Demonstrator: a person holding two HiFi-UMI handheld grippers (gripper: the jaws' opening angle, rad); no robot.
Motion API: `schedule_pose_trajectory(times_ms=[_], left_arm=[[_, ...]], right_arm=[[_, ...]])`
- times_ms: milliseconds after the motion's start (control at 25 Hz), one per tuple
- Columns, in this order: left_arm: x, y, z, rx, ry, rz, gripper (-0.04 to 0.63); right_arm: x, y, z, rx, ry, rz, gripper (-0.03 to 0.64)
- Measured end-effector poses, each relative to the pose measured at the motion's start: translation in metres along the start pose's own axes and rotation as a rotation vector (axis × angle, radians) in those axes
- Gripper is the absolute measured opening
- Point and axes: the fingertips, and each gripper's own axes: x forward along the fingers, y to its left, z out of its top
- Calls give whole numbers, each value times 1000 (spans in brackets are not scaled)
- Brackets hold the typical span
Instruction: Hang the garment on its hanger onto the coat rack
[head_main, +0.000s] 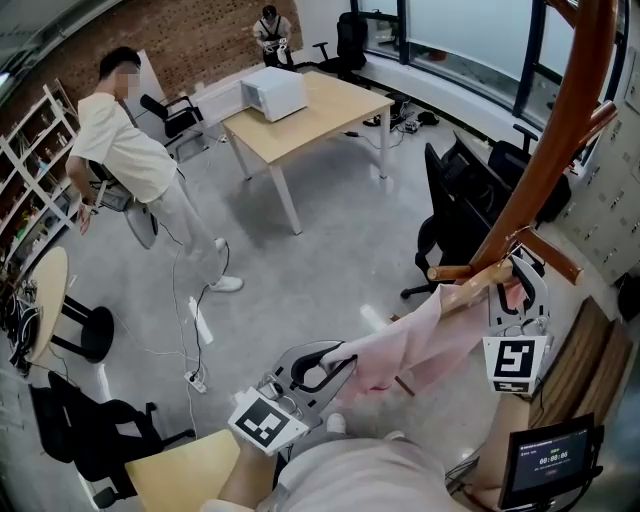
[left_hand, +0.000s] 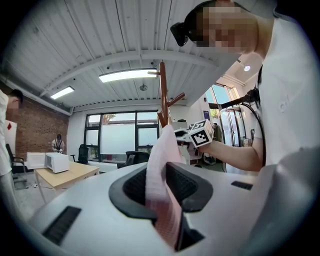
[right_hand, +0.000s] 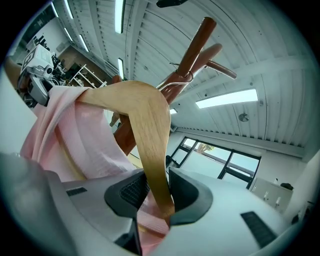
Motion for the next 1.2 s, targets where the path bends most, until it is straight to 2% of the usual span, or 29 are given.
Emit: schedule_pose_trajectory(times_ms=[320,600,800,1000,1200], left_arm=[[0,-13,4,79,13,7,81],[-12,-18,15,19,-37,19,101],[-16,-21,19,42,-49,44,117],[-28,-32,37,65,-101,75,117],[-28,-52,54,120,-119,55,117]], right_arm=[[-10,-3,-6,47,-6,49,109],[-28,-5,-2,41,-24,62,149],[-41,-8,-5,80,-45,56,150],[-63,-10,-1,102,-66,49,150],[-87,-7,-2,119,-67,52,150]])
